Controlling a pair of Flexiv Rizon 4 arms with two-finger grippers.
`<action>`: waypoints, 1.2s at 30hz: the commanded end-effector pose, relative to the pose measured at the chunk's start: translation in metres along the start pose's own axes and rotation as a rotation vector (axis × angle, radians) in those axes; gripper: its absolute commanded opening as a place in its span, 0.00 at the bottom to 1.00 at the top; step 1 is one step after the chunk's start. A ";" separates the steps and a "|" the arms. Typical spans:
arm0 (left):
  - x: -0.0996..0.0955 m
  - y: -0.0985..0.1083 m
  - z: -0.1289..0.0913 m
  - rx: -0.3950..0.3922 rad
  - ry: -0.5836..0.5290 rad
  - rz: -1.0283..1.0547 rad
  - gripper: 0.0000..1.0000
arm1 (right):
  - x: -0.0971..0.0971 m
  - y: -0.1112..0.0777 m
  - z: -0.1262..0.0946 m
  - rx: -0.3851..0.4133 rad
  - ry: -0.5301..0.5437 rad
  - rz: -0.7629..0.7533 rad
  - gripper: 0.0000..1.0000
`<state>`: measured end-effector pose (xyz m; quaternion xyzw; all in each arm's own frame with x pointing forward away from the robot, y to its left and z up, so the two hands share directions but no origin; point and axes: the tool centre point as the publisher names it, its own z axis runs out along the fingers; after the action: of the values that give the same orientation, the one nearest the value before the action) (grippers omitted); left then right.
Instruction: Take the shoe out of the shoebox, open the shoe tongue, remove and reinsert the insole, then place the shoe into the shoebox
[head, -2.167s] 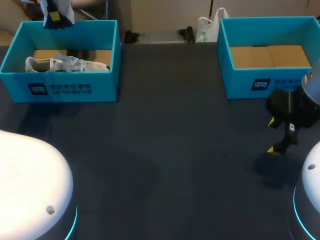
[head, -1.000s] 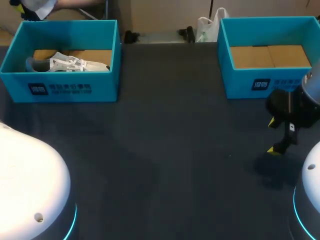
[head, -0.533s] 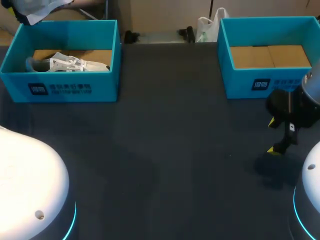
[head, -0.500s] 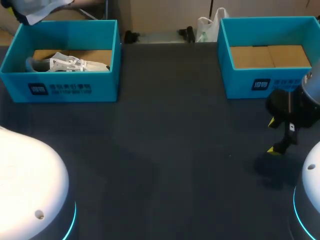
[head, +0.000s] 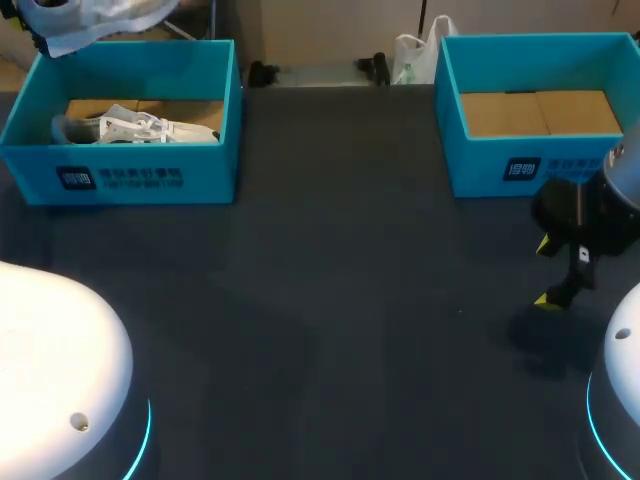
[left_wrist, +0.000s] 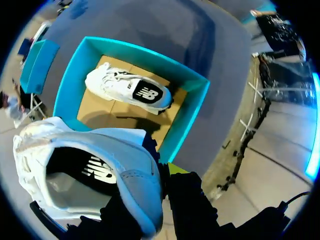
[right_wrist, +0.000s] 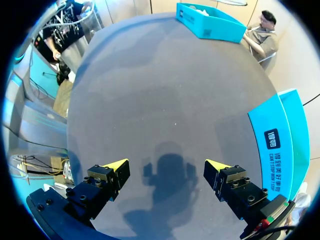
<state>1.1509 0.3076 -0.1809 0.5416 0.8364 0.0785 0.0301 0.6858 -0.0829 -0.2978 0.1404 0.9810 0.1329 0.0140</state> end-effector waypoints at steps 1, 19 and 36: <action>0.003 0.003 0.007 -0.019 0.012 0.117 0.00 | 0.001 0.000 0.000 0.002 -0.002 0.000 1.00; -0.006 0.016 0.019 -0.031 0.034 0.270 0.00 | 0.001 0.000 0.000 0.002 -0.002 0.000 1.00; -0.015 0.018 0.068 -0.016 0.105 0.344 0.00 | 0.001 0.000 0.000 0.002 -0.002 0.000 1.00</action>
<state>1.1755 0.3071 -0.2415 0.6710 0.7314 0.1201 -0.0205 0.6858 -0.0829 -0.2979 0.1404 0.9810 0.1329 0.0139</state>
